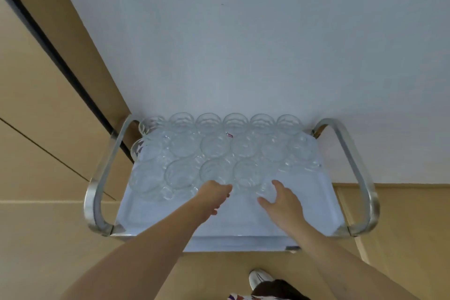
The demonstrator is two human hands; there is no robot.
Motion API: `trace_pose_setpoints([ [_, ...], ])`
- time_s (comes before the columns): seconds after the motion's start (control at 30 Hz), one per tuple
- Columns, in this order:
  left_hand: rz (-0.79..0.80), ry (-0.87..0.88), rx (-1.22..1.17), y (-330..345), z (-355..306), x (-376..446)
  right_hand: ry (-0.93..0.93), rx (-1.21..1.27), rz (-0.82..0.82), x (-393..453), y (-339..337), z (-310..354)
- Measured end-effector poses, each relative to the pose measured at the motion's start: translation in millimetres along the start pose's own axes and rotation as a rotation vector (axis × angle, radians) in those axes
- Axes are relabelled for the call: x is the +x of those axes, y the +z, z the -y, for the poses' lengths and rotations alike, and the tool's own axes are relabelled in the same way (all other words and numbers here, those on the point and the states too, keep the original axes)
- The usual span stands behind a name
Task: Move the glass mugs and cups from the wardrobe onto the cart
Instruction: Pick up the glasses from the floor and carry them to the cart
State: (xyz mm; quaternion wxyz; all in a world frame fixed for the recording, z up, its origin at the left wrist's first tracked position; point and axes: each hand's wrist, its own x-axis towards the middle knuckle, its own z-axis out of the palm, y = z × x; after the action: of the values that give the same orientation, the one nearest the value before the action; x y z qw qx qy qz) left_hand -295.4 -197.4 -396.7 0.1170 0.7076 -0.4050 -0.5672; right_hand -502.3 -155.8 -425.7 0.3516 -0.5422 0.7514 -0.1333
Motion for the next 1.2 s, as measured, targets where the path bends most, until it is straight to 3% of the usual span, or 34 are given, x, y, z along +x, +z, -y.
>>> trace_pose_setpoints([
  [0.23, 0.000, 0.331, 0.305, -11.0, -26.7, -24.9, 0.042, 0.003, -0.165, -54.3, -27.1, 13.4],
  [0.47, 0.133, 0.672, 0.576, 46.9, -90.8, -60.8, 0.169, 0.036, -0.332, -123.4, -82.6, -18.6],
  [0.7, 0.236, 1.030, 0.803, 133.0, -155.9, -130.5, 0.314, 0.051, -0.610, -188.7, -166.1, -68.6],
  [0.93, 0.302, 1.394, 1.059, 252.0, -200.2, -209.1, 0.463, 0.014, -0.788, -273.4, -242.6, -152.7],
  [1.2, 0.501, 1.547, 1.181, 410.8, -202.7, -287.1, 0.673, 0.057, -0.896, -355.5, -290.3, -267.5],
])
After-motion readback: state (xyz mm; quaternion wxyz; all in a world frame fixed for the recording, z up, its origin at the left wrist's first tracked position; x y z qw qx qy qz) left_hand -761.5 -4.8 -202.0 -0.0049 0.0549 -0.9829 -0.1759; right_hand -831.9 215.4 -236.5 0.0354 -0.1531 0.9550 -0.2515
